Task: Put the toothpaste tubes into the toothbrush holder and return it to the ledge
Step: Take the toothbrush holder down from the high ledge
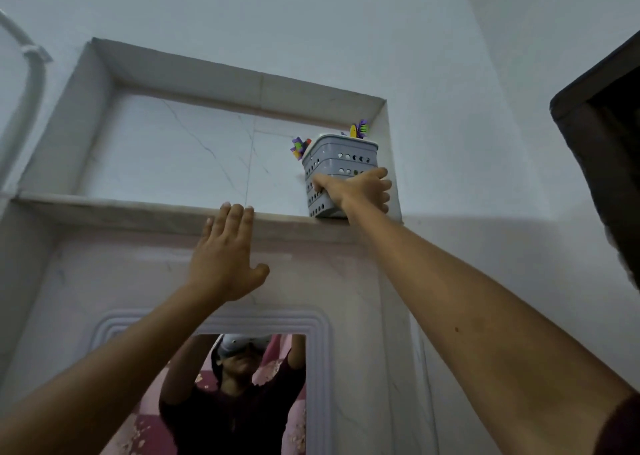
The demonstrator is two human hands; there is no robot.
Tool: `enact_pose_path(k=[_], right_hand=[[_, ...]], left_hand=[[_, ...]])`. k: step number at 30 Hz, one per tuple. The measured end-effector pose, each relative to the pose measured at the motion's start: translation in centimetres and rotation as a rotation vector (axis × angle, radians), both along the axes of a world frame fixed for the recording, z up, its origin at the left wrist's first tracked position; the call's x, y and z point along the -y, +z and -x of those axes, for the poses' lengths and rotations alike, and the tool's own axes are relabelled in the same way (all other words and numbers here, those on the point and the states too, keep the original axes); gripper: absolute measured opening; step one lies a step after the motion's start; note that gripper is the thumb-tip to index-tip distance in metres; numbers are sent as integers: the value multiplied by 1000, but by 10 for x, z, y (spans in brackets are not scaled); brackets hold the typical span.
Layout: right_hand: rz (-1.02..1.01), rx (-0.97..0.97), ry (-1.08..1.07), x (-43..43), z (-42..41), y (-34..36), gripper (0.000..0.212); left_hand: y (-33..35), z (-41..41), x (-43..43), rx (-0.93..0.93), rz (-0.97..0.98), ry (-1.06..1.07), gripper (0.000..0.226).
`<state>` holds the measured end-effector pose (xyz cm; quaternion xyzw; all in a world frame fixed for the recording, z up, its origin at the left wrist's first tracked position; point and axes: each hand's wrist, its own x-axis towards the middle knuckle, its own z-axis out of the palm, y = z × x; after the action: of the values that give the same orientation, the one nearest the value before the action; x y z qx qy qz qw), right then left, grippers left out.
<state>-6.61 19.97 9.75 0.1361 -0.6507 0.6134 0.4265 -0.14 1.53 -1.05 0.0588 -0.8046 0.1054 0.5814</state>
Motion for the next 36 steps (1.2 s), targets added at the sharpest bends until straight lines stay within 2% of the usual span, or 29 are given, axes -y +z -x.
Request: enact_pose_path(k=[6,10,18,24,30,36], right_hand=[[25,-68,160,-10,-47,-23,111],[28,-69,331,-18,-79,-72,108],[37,0,517,-4,-93,-257,100],[48,77,563,13,-97,-396,107],[-2,217,553,31,-102,-529,113],[11,340,456,22,-102,-623,111]], left_hand=[[-52,-46,-7,13,15,-85,93],[-96,-68,-3,51,-59,-120,91],[-209,-101,0,108,-210,-118,80],[-323,-108,15,273,-353,-59,75],[-435,-126,19,430,-515,-42,77],[-513,-142,27,548,-642,-38,72]])
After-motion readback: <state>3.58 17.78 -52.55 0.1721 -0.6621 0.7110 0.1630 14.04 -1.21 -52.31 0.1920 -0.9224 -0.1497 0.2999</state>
